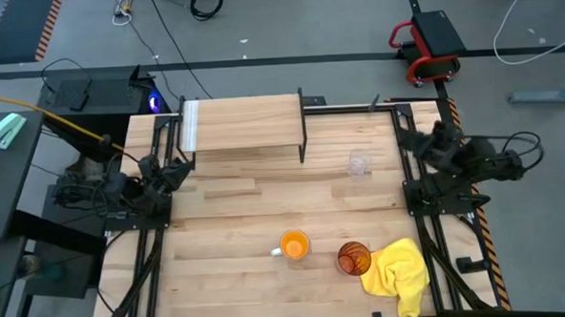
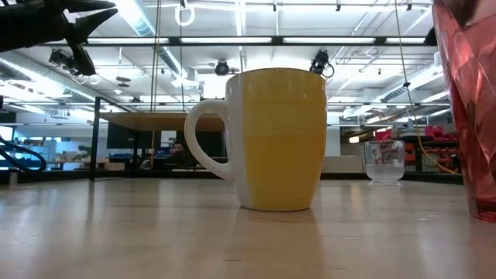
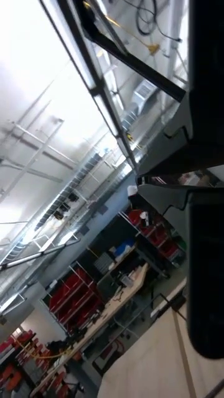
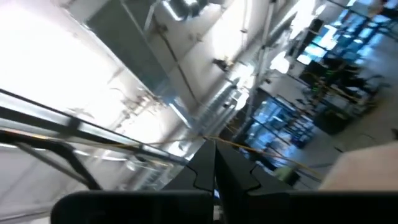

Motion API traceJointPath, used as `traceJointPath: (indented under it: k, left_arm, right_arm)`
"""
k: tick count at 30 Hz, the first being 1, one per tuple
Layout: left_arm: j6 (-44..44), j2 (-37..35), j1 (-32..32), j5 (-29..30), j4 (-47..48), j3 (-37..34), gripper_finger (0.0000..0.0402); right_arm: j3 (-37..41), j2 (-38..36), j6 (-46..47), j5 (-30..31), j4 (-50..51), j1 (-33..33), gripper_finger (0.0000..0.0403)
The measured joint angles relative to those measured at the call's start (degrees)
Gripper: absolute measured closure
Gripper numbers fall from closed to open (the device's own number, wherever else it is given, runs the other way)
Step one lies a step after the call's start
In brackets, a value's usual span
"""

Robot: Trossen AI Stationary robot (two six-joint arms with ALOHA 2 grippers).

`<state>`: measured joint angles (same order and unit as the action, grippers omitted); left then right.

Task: Stack small to large cups/mugs on shelf
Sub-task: Put the transparent mug on the shelf

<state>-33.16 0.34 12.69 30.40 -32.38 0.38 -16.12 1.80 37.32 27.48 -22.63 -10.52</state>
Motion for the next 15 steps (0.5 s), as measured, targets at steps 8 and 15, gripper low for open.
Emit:
traceJointPath:
  k: [8, 15]
  left_arm:
    - [-0.25, 0.01, 0.0, 0.03, -0.06, 0.0, 0.0367]
    - [-0.22, 0.0, 0.02, 0.02, 0.88, 0.0, 0.0361]
  right_arm:
    - [-17.06, 10.68, -3.91, -7.43, 14.42, 0.0, 0.0385]
    - [-39.58, 25.36, -1.12, -1.26, 54.19, 0.0, 0.0385]
